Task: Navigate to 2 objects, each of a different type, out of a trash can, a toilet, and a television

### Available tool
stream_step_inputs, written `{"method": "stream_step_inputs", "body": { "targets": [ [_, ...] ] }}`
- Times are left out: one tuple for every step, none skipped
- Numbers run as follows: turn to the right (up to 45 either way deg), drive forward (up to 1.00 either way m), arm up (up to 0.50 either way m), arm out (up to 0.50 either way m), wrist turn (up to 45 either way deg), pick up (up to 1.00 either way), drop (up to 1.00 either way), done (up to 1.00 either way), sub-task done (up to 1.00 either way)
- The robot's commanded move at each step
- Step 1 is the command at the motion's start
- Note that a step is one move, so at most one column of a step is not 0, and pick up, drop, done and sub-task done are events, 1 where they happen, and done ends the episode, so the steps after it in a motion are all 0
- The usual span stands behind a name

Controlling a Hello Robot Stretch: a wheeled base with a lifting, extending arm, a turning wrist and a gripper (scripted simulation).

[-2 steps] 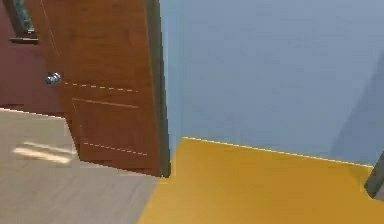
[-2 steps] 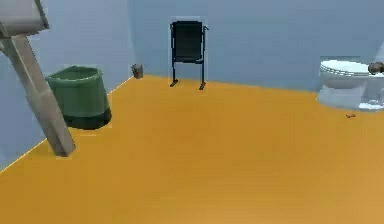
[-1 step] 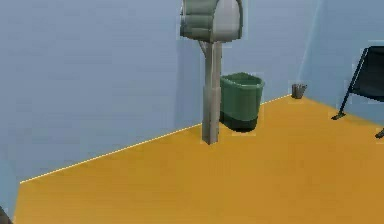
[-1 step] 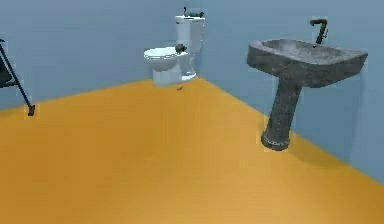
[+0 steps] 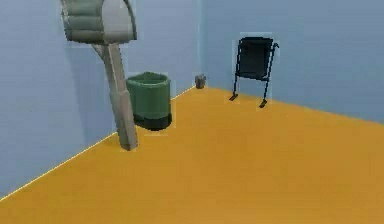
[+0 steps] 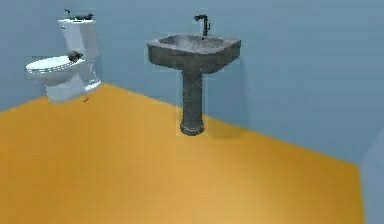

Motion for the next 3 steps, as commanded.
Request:
{"method": "stream_step_inputs", "body": {
  "targets": [
    [0.0, 1.0, 0.0, 0.0, 0.0, 0.0, 0.0, 0.0, 0.0],
    [6.0, 0.0, 0.0, 0.0, 0.0, 0.0, 0.0, 0.0, 0.0],
    [0.0, 0.5, 0.0, 0.0, 0.0, 0.0, 0.0, 0.0, 0.0]
  ]
}}
